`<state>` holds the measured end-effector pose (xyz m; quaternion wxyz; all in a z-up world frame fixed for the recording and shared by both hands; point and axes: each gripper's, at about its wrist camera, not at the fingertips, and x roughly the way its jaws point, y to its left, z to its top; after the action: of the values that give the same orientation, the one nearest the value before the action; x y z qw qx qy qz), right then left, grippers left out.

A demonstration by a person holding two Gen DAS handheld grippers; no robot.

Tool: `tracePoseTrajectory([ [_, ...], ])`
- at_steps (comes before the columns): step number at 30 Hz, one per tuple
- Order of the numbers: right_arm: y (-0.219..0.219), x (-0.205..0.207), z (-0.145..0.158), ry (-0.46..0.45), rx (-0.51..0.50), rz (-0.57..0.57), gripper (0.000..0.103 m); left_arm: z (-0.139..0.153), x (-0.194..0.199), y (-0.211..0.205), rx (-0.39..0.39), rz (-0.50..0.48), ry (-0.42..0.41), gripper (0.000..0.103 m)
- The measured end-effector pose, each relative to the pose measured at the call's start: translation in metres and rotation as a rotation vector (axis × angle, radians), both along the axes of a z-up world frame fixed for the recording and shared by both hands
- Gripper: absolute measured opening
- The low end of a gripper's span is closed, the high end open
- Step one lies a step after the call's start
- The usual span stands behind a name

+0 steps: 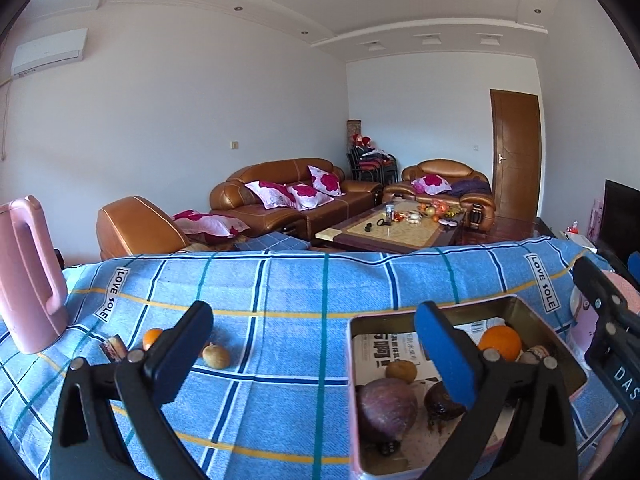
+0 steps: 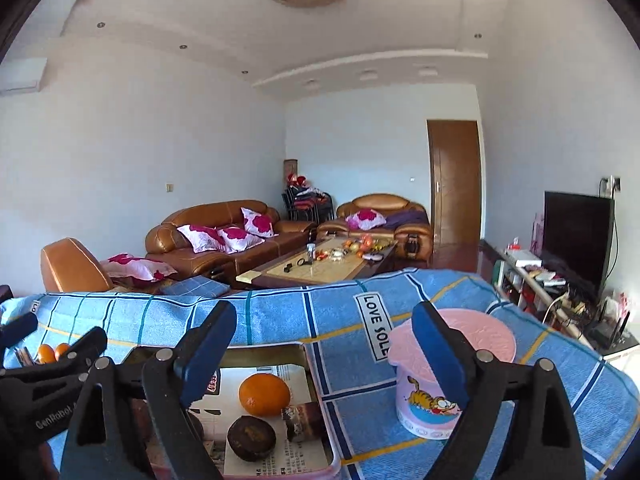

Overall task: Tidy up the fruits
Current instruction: 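Lift both open tools out of the tray toward the remaining fruits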

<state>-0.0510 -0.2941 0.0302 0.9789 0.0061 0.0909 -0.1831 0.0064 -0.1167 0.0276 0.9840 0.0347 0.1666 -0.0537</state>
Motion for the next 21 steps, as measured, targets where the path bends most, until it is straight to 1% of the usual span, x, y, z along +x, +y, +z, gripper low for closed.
tracePoseTrajectory([
  [2, 0.006, 0.006, -0.001, 0.038, -0.027, 0.014, 0.091, -0.002, 0.001, 0.004, 0.009, 0.006, 0.006, 0.103],
  [4, 0.007, 0.009, -0.001, 0.055, -0.027, 0.017, 0.091, -0.004, -0.001, 0.008, 0.009, 0.015, 0.007, 0.103],
  [8, -0.005, 0.005, -0.002, 0.055, 0.030, -0.019, 0.091, -0.007, -0.001, 0.013, 0.001, 0.014, 0.025, 0.103],
  [11, -0.010, 0.004, -0.004, 0.074, 0.067, -0.045, 0.091, -0.008, -0.001, 0.018, -0.016, 0.012, 0.037, 0.103],
  [14, -0.008, 0.002, -0.004, 0.081, 0.064, -0.062, 0.091, -0.010, -0.002, 0.022, -0.026, 0.017, 0.058, 0.103],
  [17, -0.002, -0.003, -0.004, 0.084, 0.054, -0.064, 0.091, -0.010, -0.004, 0.027, -0.035, 0.027, 0.054, 0.103],
  [21, 0.000, -0.010, -0.003, 0.082, 0.064, -0.084, 0.091, -0.011, -0.007, 0.030, -0.023, 0.022, 0.053, 0.103],
])
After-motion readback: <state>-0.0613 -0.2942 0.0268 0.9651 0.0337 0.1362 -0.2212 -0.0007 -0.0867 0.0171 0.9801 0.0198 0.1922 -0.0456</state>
